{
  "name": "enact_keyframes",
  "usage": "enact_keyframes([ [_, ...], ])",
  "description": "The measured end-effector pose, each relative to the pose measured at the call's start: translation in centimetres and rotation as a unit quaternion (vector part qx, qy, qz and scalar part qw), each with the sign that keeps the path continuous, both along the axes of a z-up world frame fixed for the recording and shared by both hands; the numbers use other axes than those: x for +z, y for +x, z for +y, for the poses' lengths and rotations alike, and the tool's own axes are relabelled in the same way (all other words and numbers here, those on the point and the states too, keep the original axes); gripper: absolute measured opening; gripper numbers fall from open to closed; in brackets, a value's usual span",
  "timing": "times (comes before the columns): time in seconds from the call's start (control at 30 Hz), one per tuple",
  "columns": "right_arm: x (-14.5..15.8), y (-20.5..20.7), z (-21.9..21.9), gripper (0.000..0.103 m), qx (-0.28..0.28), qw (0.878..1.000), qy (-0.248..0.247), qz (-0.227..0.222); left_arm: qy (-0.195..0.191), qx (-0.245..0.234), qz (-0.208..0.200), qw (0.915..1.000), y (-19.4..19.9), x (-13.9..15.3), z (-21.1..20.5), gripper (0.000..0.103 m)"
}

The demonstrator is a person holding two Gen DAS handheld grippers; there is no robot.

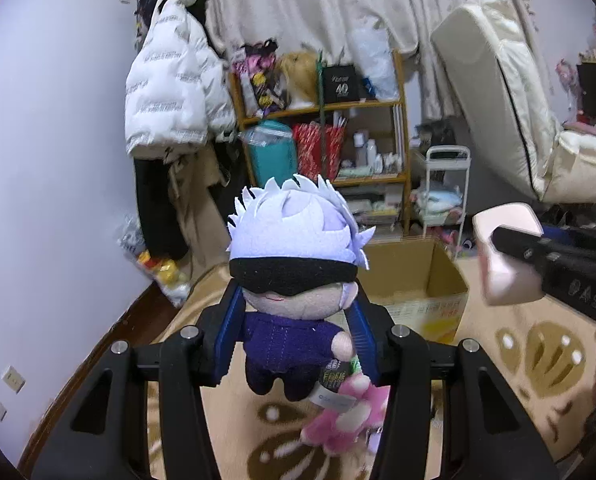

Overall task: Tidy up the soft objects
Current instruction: 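Carry the swirl plush with the right tool while the left tool carries the doll into the box, then open both tools to release the plushes inside the box and withdraw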

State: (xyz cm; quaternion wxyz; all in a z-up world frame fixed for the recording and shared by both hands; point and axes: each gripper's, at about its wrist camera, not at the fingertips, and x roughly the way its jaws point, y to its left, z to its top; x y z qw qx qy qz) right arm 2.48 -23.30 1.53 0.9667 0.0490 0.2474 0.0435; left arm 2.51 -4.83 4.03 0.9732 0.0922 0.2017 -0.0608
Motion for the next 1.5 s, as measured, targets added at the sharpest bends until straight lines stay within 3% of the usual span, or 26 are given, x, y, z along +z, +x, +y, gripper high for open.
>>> enact_keyframes([
  [0.13,1.1,2.2,0.1,0.031,0.004,1.0,-0.007,-0.01,0.003,-0.004,-0.027,0.9996,1.6,1.8,-0.6,0.049],
  [0.33,1.4,5.9,-0.2,0.031,0.005,1.0,-0.001,-0.018,-0.004,-0.007,-0.03,0.9995,6.3,2.2,-1.1,0.049],
  [0.73,-3.2,10.8,-1.9,0.033,0.003,0.999,0.042,0.019,0.013,-0.014,0.022,0.9996,12.4,-3.8,-1.8,0.05],
  [1.0,-6.5,12.2,-2.9,0.037,0.009,0.996,0.065,0.059,0.01,-0.028,0.086,0.9958,14.8,-7.0,-2.7,0.051],
  [1.17,-7.6,12.3,-3.0,0.041,0.016,0.994,0.077,0.074,-0.001,-0.03,0.103,0.9942,15.1,-7.8,-2.6,0.053],
  [1.37,-7.8,12.1,-3.1,0.043,0.024,0.993,0.086,0.08,0.01,-0.024,0.094,0.9953,14.7,-7.8,-2.5,0.07],
  [1.5,-7.3,11.7,-3.0,0.056,0.023,0.993,0.084,0.074,0.017,-0.016,0.094,0.9953,14.2,-7.6,-2.2,0.078],
])
